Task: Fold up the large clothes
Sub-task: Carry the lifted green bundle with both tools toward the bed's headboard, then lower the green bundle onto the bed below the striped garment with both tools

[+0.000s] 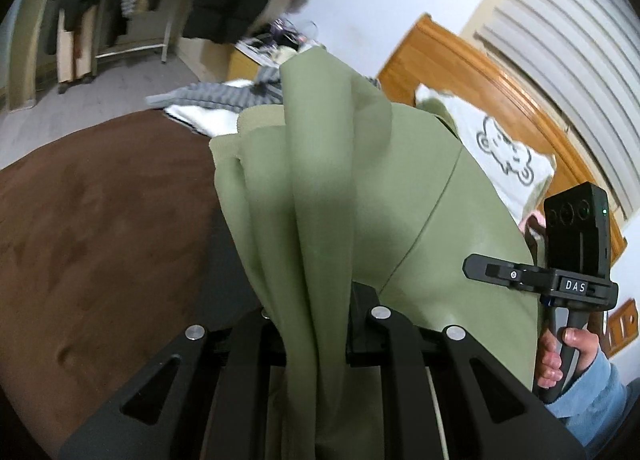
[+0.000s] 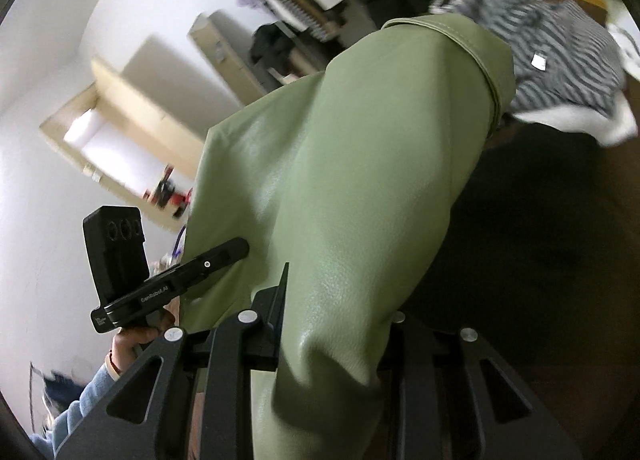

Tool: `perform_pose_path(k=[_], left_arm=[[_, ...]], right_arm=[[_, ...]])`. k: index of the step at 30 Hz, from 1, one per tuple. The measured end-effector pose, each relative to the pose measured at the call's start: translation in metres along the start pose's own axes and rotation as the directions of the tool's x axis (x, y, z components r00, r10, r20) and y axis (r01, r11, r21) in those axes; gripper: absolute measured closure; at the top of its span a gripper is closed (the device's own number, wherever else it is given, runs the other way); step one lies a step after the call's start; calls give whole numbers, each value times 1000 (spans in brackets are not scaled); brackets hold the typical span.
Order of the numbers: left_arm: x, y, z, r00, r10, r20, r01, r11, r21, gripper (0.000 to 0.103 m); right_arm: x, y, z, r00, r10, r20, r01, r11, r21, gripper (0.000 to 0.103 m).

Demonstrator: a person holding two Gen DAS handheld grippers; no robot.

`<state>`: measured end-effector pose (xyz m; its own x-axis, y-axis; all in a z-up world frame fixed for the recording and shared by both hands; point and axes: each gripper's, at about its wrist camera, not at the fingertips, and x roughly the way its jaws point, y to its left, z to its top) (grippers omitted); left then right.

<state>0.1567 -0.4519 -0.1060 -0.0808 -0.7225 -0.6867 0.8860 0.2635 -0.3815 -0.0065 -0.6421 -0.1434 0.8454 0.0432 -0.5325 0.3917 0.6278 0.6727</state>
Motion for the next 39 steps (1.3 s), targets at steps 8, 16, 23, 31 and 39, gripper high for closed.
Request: perform_pose_path(k=[8,16,23,31,39], left_arm=[[71,-1,20,995,3,-97,3,998,58,87],[119,22,19,985,28,-169,-19,998,53,77],[130,37,14,984,11,-179,-9,1000,12,58],[85,53,28,985,141,-100,-141,990,14,34],[-5,34,16,966,257,-21,-257,966,14,34]], right_arm=[[28,-63,5,999,-54,6,53,995,80,76],[60,-87,2,995,-93,-44,97,991,94,69],[59,-99,-19,993,-113,-29,116,981,154,49],[12,-73,-7,969,-240,55,235,968,92,25],[-17,-1,-25,965,-248,81,255,963,-87,24]])
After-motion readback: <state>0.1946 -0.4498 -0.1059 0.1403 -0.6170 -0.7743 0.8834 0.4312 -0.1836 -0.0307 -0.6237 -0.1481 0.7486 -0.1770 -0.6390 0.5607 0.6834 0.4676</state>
